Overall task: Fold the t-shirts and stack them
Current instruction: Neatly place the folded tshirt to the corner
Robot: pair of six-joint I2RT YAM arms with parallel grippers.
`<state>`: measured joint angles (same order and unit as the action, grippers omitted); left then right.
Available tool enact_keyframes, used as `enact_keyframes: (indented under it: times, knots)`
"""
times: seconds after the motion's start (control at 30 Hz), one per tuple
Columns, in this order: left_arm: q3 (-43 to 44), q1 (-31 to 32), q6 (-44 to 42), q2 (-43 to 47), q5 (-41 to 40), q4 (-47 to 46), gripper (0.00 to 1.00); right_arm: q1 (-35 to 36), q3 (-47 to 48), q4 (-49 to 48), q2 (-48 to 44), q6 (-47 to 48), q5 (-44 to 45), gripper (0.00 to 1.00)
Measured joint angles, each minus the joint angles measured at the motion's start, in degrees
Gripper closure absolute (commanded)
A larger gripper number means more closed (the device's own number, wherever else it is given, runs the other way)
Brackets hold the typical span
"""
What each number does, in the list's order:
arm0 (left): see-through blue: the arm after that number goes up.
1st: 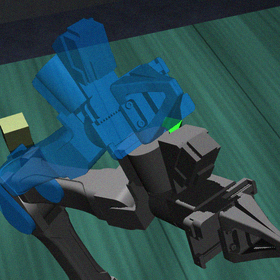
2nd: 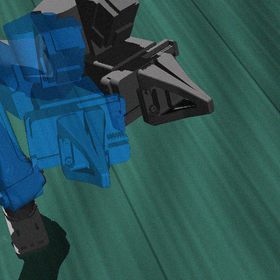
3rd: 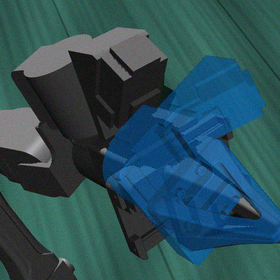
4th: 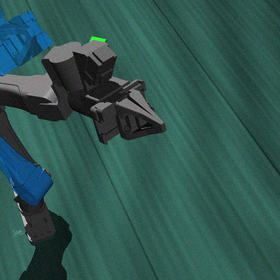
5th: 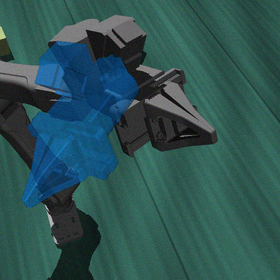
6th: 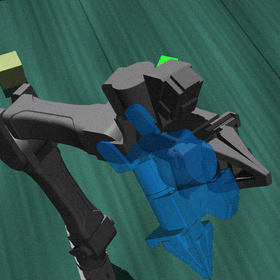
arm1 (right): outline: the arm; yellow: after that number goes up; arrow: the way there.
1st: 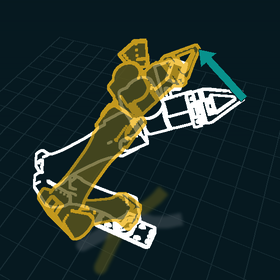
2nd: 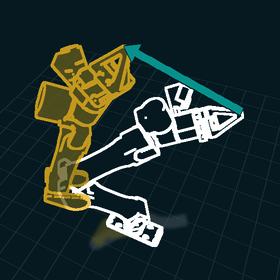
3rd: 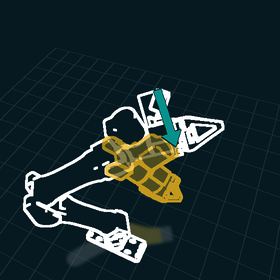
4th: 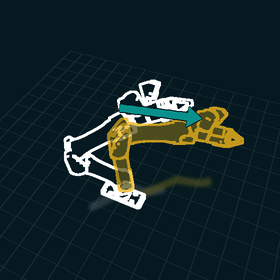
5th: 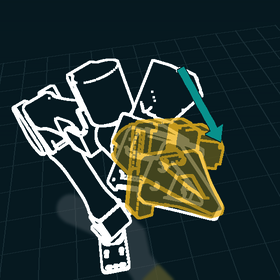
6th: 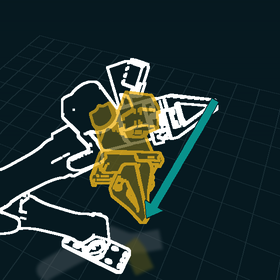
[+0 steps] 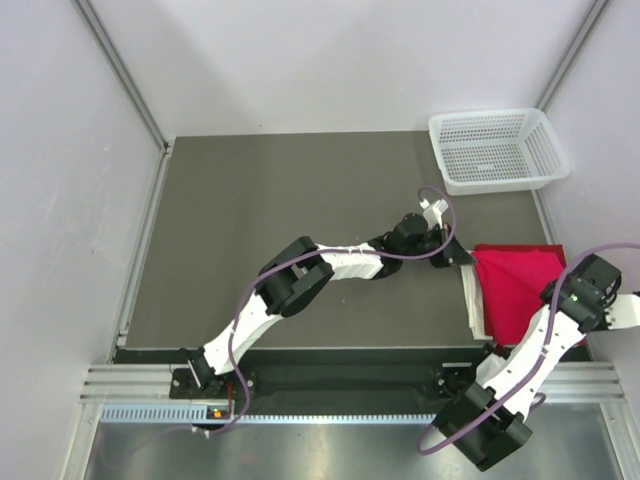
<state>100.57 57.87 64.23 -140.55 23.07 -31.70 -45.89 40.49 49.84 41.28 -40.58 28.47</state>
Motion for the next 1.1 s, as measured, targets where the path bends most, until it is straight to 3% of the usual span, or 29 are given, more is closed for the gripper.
enact_keyframes:
  times: [0.1, 0.23, 0.3, 0.43, 0.53, 0.6, 0.87, 1.1]
  knots:
    - [0.0, 0.0, 0.4, 0.0, 0.0, 1.5, 0.99, 0.0, 0.0, 0.9, -0.1, -0.4, 0.3, 0.99]
    - [1.2, 0.0, 0.7, -0.5, 0.1, 3.6, 0.89, 0.0, 0.0, 1.5, 0.5, -1.4, 1.3, 0.93]
    - [2.1, 0.0, 0.9, -1.1, 0.4, 3.9, 0.73, 0.0, 0.0, 2.0, 1.3, -2.1, 1.9, 0.9]
    - [3.9, -0.9, 0.9, -2.3, 0.9, 5.0, 0.54, -0.5, 0.0, 2.4, 2.9, -3.1, 4.9, 0.57]
    - [4.5, -1.9, -0.3, -2.3, 1.7, 8.0, 0.44, -1.6, 0.5, 3.3, 3.3, -3.6, 6.4, 0.52]
    - [4.6, -2.8, -1.9, -2.1, 1.8, 11.0, 0.43, -1.9, 1.3, 3.8, 3.1, -3.6, 6.8, 0.48]
    - [-6.5, -6.0, -7.6, 7.1, 2.4, 18.9, 0.44, -2.0, 5.9, 0.7, 1.6, 2.1, -3.6, 0.56]
    - [-17.5, -6.2, -12.7, 18.4, 4.9, 19.5, 0.44, -1.9, 6.6, -3.7, 10.2, 3.5, -15.1, 0.59]
